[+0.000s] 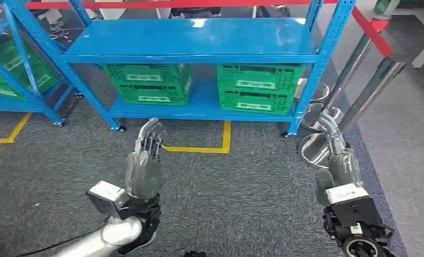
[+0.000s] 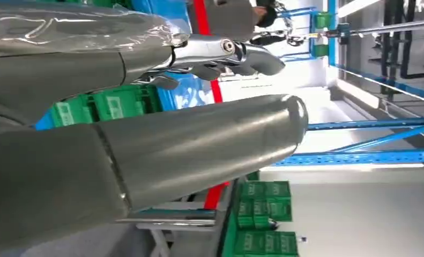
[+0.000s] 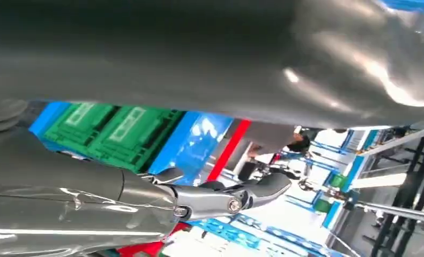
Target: Take the parts from the cabinet and place them on the table.
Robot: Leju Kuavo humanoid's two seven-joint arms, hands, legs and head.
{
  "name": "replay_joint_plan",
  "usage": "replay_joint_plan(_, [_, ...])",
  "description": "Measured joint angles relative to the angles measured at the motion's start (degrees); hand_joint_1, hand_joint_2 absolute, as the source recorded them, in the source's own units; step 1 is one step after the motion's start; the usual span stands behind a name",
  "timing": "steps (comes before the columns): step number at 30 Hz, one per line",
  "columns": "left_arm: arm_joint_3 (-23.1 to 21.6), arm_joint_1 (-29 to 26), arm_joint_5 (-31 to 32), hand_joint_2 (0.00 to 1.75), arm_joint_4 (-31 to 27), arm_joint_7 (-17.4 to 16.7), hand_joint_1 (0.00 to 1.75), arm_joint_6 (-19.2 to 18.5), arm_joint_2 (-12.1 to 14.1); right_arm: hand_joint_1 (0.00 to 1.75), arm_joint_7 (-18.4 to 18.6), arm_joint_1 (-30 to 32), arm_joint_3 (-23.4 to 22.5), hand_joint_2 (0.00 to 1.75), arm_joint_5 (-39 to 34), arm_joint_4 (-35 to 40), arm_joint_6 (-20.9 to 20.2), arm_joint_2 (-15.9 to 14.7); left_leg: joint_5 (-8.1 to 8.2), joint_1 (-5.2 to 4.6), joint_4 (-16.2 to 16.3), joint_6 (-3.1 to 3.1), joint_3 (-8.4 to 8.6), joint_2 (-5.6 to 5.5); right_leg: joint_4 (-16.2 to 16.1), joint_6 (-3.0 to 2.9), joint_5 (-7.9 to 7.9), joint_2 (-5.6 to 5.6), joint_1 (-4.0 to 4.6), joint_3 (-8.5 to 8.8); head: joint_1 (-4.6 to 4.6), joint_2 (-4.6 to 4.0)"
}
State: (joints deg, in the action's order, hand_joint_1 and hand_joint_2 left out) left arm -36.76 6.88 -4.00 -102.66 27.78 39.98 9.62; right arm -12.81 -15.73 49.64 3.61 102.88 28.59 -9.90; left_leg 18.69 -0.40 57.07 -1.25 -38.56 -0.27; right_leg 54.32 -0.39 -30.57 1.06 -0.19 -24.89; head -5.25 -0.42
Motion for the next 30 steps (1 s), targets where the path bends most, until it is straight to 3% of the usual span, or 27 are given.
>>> replay_joint_plan(1, [0.0,0.0,0.0,0.00,0.0,0.0,0.00,0.0,0.0,0.00,0.0,0.0,0.0,0.00,0.0,0.0,0.0,0.0,1.46,0.02,0.3,-0.67,0.97,0.32,-0.9,0.15,-0.15,-0.05,0.02,-0.40,1.10,0.00])
replay_joint_plan(2, [0.0,0.0,0.0,0.00,-0.1,0.1,0.00,0.0,0.0,0.00,0.0,-0.1,0.0,0.00,0.0,0.0,0.0,0.0,1.61,-0.71,-0.9,-0.92,1.81,0.26,-1.4,0.47,-0.27,0.00,-0.35,0.08,1.54,0.00])
replay_joint_plan(3, [0.0,0.1,0.0,0.00,-0.2,0.0,0.00,0.0,0.0,0.00,0.0,0.0,0.0,0.00,0.0,0.0,0.1,0.0,2.54,-0.77,-2.4,-1.52,2.72,0.28,-1.9,0.92,-0.29,-0.22,-0.45,0.44,0.70,0.00])
replay_joint_plan(5, [0.0,0.1,0.0,0.00,-0.2,0.0,0.00,0.0,0.1,0.00,0.0,0.0,0.0,0.00,0.0,0.0,0.0,0.0,3.33,-0.31,-4.6,-1.03,4.33,0.30,-1.4,1.52,0.60,-0.45,-0.15,1.76,0.59,0.00])
replay_joint_plan(6, [0.0,0.0,0.0,0.00,-0.2,0.0,0.00,0.0,0.0,0.00,0.0,0.0,0.0,0.00,0.0,0.1,0.0,0.0,3.47,0.19,-5.7,-0.52,5.60,0.26,0.0,1.58,0.23,-0.60,-0.36,0.47,0.52,0.00])
replay_joint_plan(7, [0.0,0.0,0.0,0.00,-0.2,0.1,0.00,0.0,0.0,0.00,-0.1,-0.2,0.0,0.00,0.0,0.1,0.0,0.0,3.75,0.23,-6.1,-0.48,6.55,0.16,3.5,1.72,0.40,-0.61,-0.21,-0.90,0.99,0.00])
replay_joint_plan(8, [0.0,0.1,0.0,0.00,-0.2,0.1,0.00,0.0,0.0,0.00,0.0,-0.2,0.0,0.00,0.1,0.1,0.0,0.0,4.18,0.26,-6.3,-0.49,7.14,0.14,8.1,1.91,-0.26,-0.59,-0.32,-3.47,1.51,0.00])
replay_joint_plan(10, [0.0,-0.1,0.0,0.00,-0.2,0.1,0.00,0.0,0.0,0.00,0.0,0.0,0.0,0.00,0.1,0.0,0.1,0.0,5.47,0.33,-6.3,-0.28,8.49,0.12,16.1,2.51,-4.75,-0.62,-0.48,-9.43,1.68,0.00])
replay_joint_plan(11, [0.0,-0.2,0.0,0.00,-0.1,0.1,0.00,0.0,0.0,0.00,0.0,0.1,0.0,0.00,0.1,0.0,0.1,0.0,6.19,0.37,-6.3,-0.15,9.40,0.07,17.3,2.87,-6.69,-0.64,-0.57,-11.23,1.77,0.00])
replay_joint_plan(12, [0.0,-0.3,0.0,0.00,-0.1,0.1,0.00,0.0,0.0,0.00,0.0,0.1,0.0,0.00,0.0,0.0,0.0,0.0,6.89,0.44,-6.3,0.04,10.42,0.01,16.4,3.18,-6.92,-0.68,-0.75,-11.95,1.79,0.00])
replay_joint_plan(13, [0.0,-0.3,0.0,0.00,-0.1,0.0,0.00,0.0,0.0,0.00,0.0,0.1,0.0,0.00,0.0,0.0,0.1,0.0,7.69,0.56,-6.3,0.27,11.57,-0.07,13.7,3.35,-5.72,-0.71,-0.98,-11.84,1.82,0.00])
replay_joint_plan(14, [0.0,-0.3,0.0,0.00,-0.1,0.0,0.00,0.0,0.0,0.00,0.0,0.1,0.0,0.00,0.1,0.0,0.1,0.0,8.56,0.71,-6.2,0.54,12.75,-0.10,9.6,3.55,-2.84,-0.77,-1.21,-11.22,1.86,0.00])
replay_joint_plan(15, [0.0,-0.3,0.0,0.00,-0.1,0.0,0.00,0.0,0.0,0.00,0.0,0.1,0.0,0.00,0.1,0.0,0.1,0.0,9.57,0.88,-6.1,0.94,13.94,-0.10,4.4,3.87,2.50,-0.87,-1.54,-10.48,2.08,0.00])
replay_joint_plan(16, [0.0,-0.4,0.0,0.00,-0.1,0.1,0.00,0.0,0.0,0.00,0.0,0.2,0.0,0.00,0.1,-0.1,0.1,-0.1,10.53,0.61,-5.8,1.46,14.50,-0.12,1.4,3.87,9.06,-1.48,-1.71,-10.56,2.56,0.00])
replay_joint_plan(17, [0.0,-0.6,-0.2,0.00,-0.1,0.0,0.00,0.0,0.0,0.00,0.1,0.3,0.1,0.00,0.0,-0.3,0.1,-0.1,10.89,0.75,-5.2,1.61,14.46,-0.35,1.5,3.03,6.46,-1.73,-1.34,-10.66,2.76,0.00])
replay_joint_plan(18, [0.0,-0.3,-0.2,0.00,-0.1,0.0,0.00,0.0,0.0,0.00,0.1,0.6,0.1,0.00,0.1,-0.2,0.1,-0.1,11.40,0.70,-5.2,2.16,14.20,-0.11,1.9,2.11,7.29,-1.16,-1.05,-9.86,2.43,0.00])
replay_joint_plan(19, [0.0,-0.3,-0.2,0.00,-0.1,0.1,0.00,0.0,0.0,0.00,0.1,0.7,0.1,0.00,0.1,-0.2,0.1,-0.1,11.57,0.84,-5.2,2.44,14.51,-0.03,2.0,1.62,6.81,-1.08,-0.94,-10.00,2.19,0.00])
replay_joint_plan(21, [0.0,-0.2,-0.2,0.00,-0.1,0.1,0.00,0.0,0.0,0.00,0.1,0.5,0.1,0.00,0.2,-0.1,0.1,-0.1,11.10,0.96,-2.4,2.89,13.52,0.00,1.7,0.87,6.16,-0.67,-1.14,-8.69,2.16,0.00])
replay_joint_plan(22, [0.0,-0.2,-0.2,0.00,-0.1,0.2,0.00,0.0,0.0,0.00,0.0,0.4,0.1,0.00,0.2,-0.1,0.0,-0.1,10.44,1.09,1.9,3.18,11.15,0.01,1.5,0.54,5.73,-0.71,-1.22,-8.02,1.86,0.00])
replay_joint_plan(23, [0.0,-0.1,-0.2,0.00,-0.1,0.2,0.00,0.0,0.0,0.00,0.0,0.4,0.1,0.00,0.2,-0.1,0.0,-0.1,10.96,1.07,6.3,3.43,7.98,0.02,1.3,0.41,5.30,-0.70,-1.24,-7.48,1.60,0.00])
replay_joint_plan(25, [0.0,-0.3,-0.2,0.00,-0.1,0.2,0.00,0.0,0.0,0.00,0.1,0.4,0.1,0.00,0.2,-0.1,-0.3,-0.1,14.33,1.10,13.8,3.77,1.49,0.02,1.2,0.36,4.26,-0.61,-1.20,-6.46,1.31,0.00])
replay_joint_plan(26, [0.0,-0.4,-0.1,0.00,-0.1,0.2,0.00,0.0,0.0,0.00,0.1,0.4,0.1,0.00,0.2,-0.1,-0.4,-0.1,16.28,1.09,15.7,3.76,-1.03,0.02,1.2,0.33,3.62,-0.50,-1.15,-5.76,1.14,0.00])
replay_joint_plan(27, [0.0,-0.6,0.0,0.00,-0.1,0.2,0.00,0.0,0.1,0.00,0.1,0.5,0.1,0.00,0.2,-0.1,-0.4,-0.1,16.59,1.08,15.4,3.60,-2.44,0.02,1.2,0.31,2.89,-0.38,-1.09,-4.80,0.96,0.00])
replay_joint_plan(28, [0.0,-0.6,0.0,0.00,-0.1,0.2,0.00,0.0,0.1,0.00,0.1,0.5,0.1,0.00,0.2,-0.1,-0.6,-0.1,15.09,1.01,12.9,3.29,-2.54,0.01,1.2,0.29,2.10,-0.28,-1.00,-3.76,0.81,0.00])
replay_joint_plan(29, [0.0,-0.6,0.1,0.00,-0.1,0.1,0.00,0.0,0.1,0.00,0.1,0.5,0.1,0.00,0.2,-0.1,-0.6,-0.1,12.20,0.89,8.9,2.85,-1.84,0.01,1.2,0.30,1.37,-0.22,-0.91,-2.70,0.64,0.00])
replay_joint_plan(30, [0.0,-0.6,0.3,0.00,-0.1,0.0,0.00,0.0,0.1,0.00,0.1,0.4,0.1,0.00,0.2,-0.1,-0.7,-0.1,8.00,0.71,3.9,2.29,-0.71,0.02,1.1,0.38,0.61,-0.22,-0.84,-1.65,0.46,0.00])
